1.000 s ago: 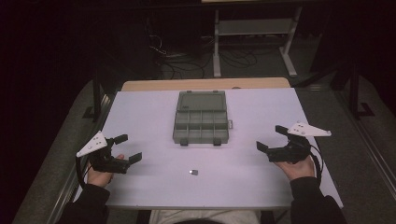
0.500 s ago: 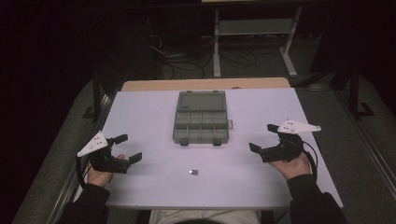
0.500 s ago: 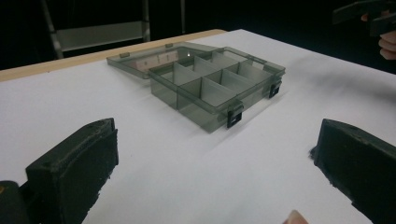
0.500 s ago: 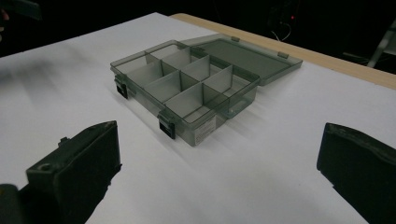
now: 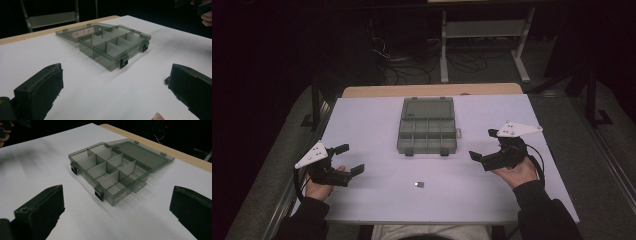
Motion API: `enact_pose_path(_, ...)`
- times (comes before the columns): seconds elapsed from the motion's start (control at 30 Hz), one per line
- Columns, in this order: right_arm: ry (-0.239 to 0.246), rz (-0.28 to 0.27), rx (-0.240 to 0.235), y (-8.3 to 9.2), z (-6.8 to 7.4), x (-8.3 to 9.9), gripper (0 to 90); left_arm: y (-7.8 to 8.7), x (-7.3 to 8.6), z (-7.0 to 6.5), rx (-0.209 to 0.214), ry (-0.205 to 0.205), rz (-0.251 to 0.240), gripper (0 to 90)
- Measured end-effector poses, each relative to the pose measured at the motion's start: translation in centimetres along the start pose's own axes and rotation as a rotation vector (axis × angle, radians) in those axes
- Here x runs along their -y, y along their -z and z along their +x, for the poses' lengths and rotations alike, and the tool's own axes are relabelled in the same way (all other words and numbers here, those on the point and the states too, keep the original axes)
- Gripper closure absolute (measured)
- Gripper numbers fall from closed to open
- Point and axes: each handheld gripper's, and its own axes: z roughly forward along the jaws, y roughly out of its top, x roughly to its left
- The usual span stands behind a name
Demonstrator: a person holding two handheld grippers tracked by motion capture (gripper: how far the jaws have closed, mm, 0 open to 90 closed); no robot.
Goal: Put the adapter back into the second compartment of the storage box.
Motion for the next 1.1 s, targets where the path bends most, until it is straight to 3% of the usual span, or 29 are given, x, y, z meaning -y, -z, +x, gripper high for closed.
enact_pose_path(0.27, 0.025, 0.023, -0.037, -0.9, 0.8, -0.6, 0.0, 0.0, 0.0, -0.1, 0.003, -0.005, 0.003, 0.0)
enact_pose_path(0.53, 0.084, 0.052, -0.101, -2.2, 2.4, -1.2, 0.0, 0.0, 0.0, -0.1, 0.004, -0.007, 0.004, 0.0)
enact_pose_path(1.1, 0.113, 0.087, -0.178, -4.6, 4.2, -1.7, 0.0, 0.0, 0.0, -0.2, 0.008, -0.01, 0.005, 0.0)
